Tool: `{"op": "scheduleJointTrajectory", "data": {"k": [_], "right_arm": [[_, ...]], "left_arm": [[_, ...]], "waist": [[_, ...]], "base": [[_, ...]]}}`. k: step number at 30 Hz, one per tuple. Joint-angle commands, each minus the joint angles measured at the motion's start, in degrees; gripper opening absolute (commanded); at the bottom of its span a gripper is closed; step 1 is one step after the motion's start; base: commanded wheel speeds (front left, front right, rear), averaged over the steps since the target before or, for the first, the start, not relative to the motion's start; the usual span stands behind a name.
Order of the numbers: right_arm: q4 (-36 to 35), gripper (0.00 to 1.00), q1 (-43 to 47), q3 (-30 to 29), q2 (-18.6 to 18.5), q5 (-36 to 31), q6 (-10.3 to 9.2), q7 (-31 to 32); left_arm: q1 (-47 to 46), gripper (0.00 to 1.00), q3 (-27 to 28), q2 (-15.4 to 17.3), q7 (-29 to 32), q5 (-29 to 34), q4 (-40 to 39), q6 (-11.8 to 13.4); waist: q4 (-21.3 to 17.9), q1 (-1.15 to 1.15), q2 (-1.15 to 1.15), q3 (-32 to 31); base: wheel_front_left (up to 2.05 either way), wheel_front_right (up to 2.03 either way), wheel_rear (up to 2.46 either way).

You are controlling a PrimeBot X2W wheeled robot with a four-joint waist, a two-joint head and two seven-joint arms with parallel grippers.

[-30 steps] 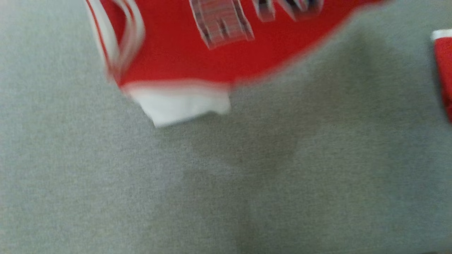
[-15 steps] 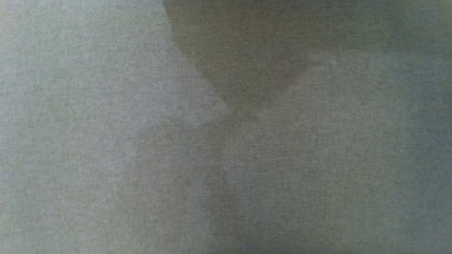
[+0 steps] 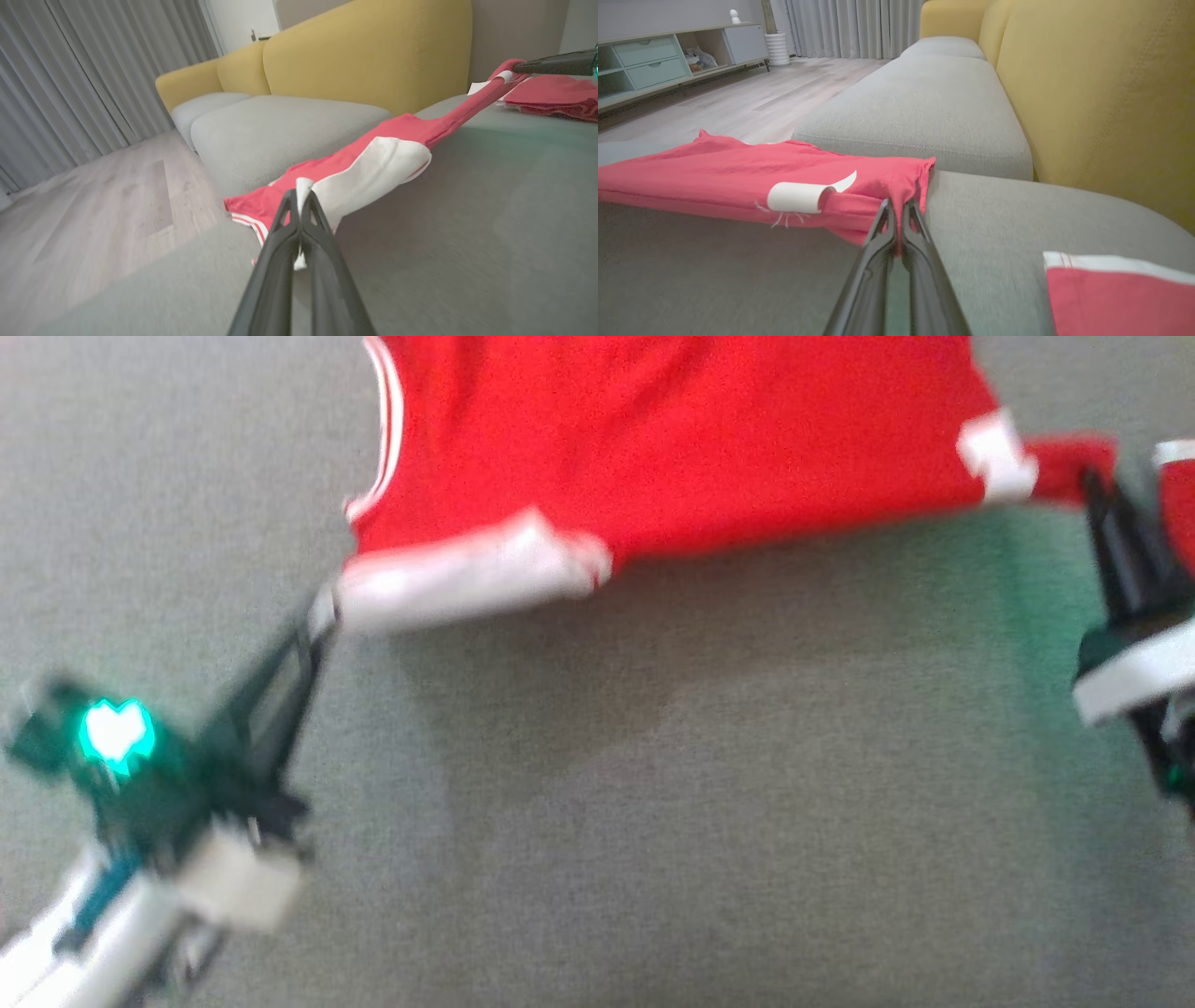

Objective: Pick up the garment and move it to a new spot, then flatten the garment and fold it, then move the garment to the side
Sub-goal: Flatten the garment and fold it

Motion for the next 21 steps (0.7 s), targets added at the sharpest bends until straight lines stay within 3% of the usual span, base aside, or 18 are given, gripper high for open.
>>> {"op": "scheduleJointTrajectory", "data": {"k": [1, 6, 12, 17, 18, 21], "right_arm": [[-2.02, 0.0, 1.63, -0.15, -1.57, 0.36, -0.04, -0.3], [-5.16, 0.0, 10.65, -2.49, -1.73, -0.84, -0.04, -0.3], [-8.92, 0.0, 17.75, -6.05, -1.19, -2.34, -0.04, -0.3], [-9.2, 0.0, 17.62, -7.08, -0.11, -2.42, -0.04, -0.3], [-8.45, 0.0, 15.41, -6.68, 0.26, -2.34, -0.04, -0.27], [-6.91, 0.0, 12.18, -6.24, 0.56, -2.14, -0.04, -0.12]], "left_arm": [[0.07, 0.0, 4.06, 2.8, -0.23, -0.18, -2.41, 1.02], [12.04, 0.0, 4.89, 1.48, -0.23, 0.33, -5.48, 2.72], [19.48, 0.0, 6.91, 0.2, -0.23, 0.15, -7.83, 1.03], [18.25, 0.0, 9.66, -1.1, -0.24, 1.75, -6.82, -1.32], [14.17, 0.0, 10.6, -2.03, -0.24, 3.29, -4.78, -3.42], [8.11, 0.0, 11.13, -3.17, -0.24, 5.1, -1.76, -5.87]], "waist": [[-0.78, 0.02, 0.0, -1.73], [-1.18, 0.02, 0.0, -3.64], [-1.63, 0.02, 0.0, -4.07], [-1.71, 0.02, 0.0, -3.55], [-1.58, 0.02, 0.0, -2.28], [-1.4, 0.02, 0.0, -0.69]], "base": [[0.0, 0.0, 0.0], [0.0, 0.0, 0.0], [0.0, 0.0, 0.0], [0.0, 0.0, 0.0], [0.0, 0.0, 0.0], [0.0, 0.0, 0.0]]}}
